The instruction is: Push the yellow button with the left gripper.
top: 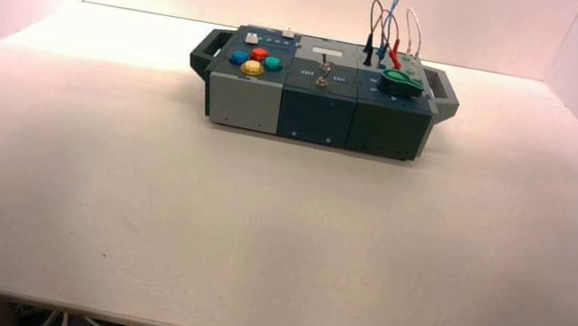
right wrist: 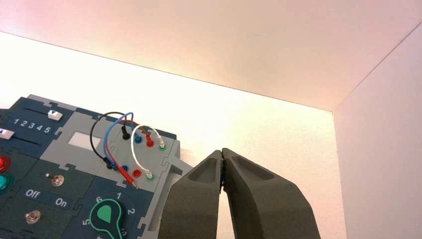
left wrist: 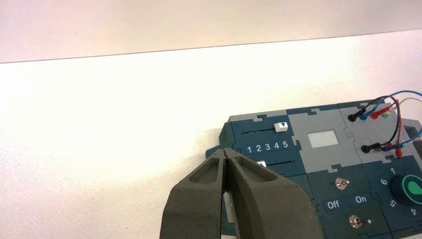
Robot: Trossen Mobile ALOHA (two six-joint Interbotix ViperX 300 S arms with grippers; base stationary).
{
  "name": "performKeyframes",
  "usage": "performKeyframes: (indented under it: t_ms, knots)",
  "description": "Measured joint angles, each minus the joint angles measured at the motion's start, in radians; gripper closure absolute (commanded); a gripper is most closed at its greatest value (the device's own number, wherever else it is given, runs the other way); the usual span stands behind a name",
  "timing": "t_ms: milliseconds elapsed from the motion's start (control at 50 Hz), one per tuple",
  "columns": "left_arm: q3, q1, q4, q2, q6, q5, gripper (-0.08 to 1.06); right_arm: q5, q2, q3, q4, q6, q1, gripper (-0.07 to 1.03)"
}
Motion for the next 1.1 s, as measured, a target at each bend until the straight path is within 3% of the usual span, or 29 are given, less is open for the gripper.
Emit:
performKeyframes:
  t_ms: [600, 760, 940, 1060, 1100]
  knots:
    - [0.015, -0.002, 0.000, -0.026, 0.000, -0.025, 1.01, 0.002, -0.012, 0.002, 0.000, 0.000, 0.000, 0.98]
    - [0.015, -0.002, 0.000, -0.057, 0.000, -0.021, 1.01, 0.069, -0.032, -0.011, 0.017, 0.000, 0.014, 0.98]
    - [-0.002, -0.017, 0.000, -0.060, 0.023, 0.058, 1.01, 0.210, -0.035, -0.074, 0.023, 0.000, 0.021, 0.98]
    - [-0.049, -0.021, 0.000, -0.041, 0.049, 0.160, 1.01, 0.267, -0.023, -0.097, 0.028, 0.000, 0.020, 0.98]
    - [-0.081, -0.023, 0.000, -0.020, 0.055, 0.235, 1.01, 0.304, -0.009, -0.107, 0.041, 0.000, 0.021, 0.98]
